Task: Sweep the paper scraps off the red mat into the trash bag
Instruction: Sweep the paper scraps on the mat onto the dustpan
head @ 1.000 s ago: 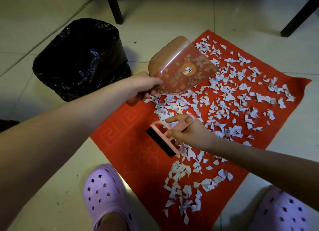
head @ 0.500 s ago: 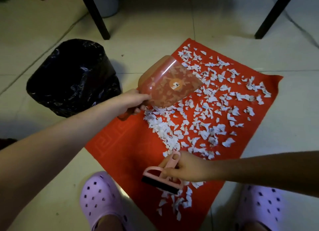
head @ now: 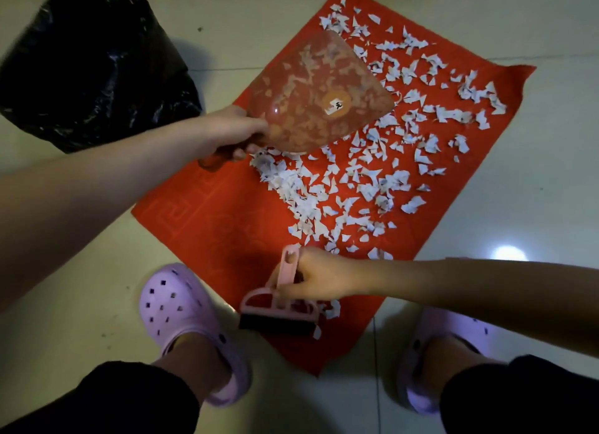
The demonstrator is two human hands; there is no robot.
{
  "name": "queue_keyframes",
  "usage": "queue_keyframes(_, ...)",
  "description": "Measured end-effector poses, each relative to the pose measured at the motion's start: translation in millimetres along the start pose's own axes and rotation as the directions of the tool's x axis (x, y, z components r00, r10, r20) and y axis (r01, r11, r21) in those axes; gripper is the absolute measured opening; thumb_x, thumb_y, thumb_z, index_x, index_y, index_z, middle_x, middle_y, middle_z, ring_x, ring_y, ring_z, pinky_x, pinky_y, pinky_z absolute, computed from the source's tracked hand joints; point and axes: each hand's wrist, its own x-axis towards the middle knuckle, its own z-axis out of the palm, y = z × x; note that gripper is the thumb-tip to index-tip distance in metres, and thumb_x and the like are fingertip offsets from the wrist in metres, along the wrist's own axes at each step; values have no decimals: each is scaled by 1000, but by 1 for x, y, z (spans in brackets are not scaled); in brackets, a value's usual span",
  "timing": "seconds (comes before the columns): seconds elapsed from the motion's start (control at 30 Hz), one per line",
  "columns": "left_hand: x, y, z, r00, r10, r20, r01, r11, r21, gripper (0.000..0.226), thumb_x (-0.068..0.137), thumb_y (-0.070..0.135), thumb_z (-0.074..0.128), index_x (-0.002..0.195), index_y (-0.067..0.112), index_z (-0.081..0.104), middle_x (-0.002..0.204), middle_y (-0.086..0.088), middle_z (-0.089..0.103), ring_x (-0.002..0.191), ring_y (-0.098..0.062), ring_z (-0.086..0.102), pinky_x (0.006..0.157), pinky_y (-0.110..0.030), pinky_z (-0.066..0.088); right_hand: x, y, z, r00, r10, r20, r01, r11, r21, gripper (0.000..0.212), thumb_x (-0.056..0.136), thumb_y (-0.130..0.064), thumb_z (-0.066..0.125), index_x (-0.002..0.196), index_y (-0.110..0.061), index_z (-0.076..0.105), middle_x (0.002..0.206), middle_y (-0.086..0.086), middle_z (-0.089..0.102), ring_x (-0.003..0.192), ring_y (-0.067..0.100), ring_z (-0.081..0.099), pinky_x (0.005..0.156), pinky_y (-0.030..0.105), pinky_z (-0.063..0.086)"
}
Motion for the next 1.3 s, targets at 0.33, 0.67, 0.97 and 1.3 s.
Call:
queue_keyframes(0.33,1,-21,-9,988,-32,150,12,991,131,17,88,24,55,93,8,55,52,-2,46,36,-13,34,39,-19,30,-9,14,21,998,-14,63,23,989,-149,18,92,-26,59,100,-14,70,93,1,70,81,8,65,76,32,56)
queue_keyframes(0.67,9,-21,-7,989,-42,141,22,990,139,15,89,24,54,86,9,55,51,-1,46,35,-12,35,37,-18,32,-3,2,-49,925,-74,-374,-96,905,-415,28,95,-34,48,106,-19,69,73,3,70,58,16,64,56,37,54)
queue_keyframes(0.97,10,-12,-1,989,-26,149,6,991,136,18,90,22,54,75,11,53,50,-1,46,34,-12,35,38,-17,32,2,4,-17,970,-39,-241,-36,954,-299,26,91,-35,51,93,-16,69,72,3,67,58,17,63,56,40,53)
queue_keyframes(1.3,11,-10,2,991,-38,128,23,993,118,15,90,23,56,84,10,56,48,0,47,34,-12,36,37,-16,32,-3,-10,-81,807,-74,-587,-232,873,-429,45,94,-45,42,106,-10,67,64,9,64,52,21,59,51,36,51)
